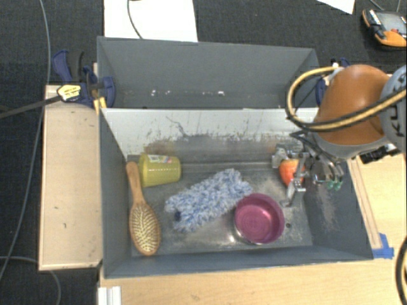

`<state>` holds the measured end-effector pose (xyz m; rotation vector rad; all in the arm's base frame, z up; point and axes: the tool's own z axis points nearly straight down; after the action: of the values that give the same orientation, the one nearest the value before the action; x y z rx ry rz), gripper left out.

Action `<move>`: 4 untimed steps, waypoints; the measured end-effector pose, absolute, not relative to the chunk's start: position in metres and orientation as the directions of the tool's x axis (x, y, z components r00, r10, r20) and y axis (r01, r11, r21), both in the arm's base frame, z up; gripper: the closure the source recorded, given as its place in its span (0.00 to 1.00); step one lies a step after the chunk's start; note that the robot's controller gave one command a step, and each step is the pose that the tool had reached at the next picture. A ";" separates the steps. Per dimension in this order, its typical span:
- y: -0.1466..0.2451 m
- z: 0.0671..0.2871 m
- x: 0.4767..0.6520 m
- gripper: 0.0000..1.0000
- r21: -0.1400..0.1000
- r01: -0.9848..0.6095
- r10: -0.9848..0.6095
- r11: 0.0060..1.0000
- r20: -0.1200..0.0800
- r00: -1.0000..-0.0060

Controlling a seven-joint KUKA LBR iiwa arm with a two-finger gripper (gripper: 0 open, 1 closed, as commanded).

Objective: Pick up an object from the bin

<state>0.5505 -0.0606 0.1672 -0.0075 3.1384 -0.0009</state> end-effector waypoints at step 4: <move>0.023 0.091 0.536 0.00 0.007 -0.010 -0.010 1.000 -0.010 -1.000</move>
Offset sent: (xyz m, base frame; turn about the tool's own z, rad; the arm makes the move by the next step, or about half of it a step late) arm 0.0000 0.0717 -0.0896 0.0029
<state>0.5359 0.0226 0.0910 -0.0151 3.1320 0.0109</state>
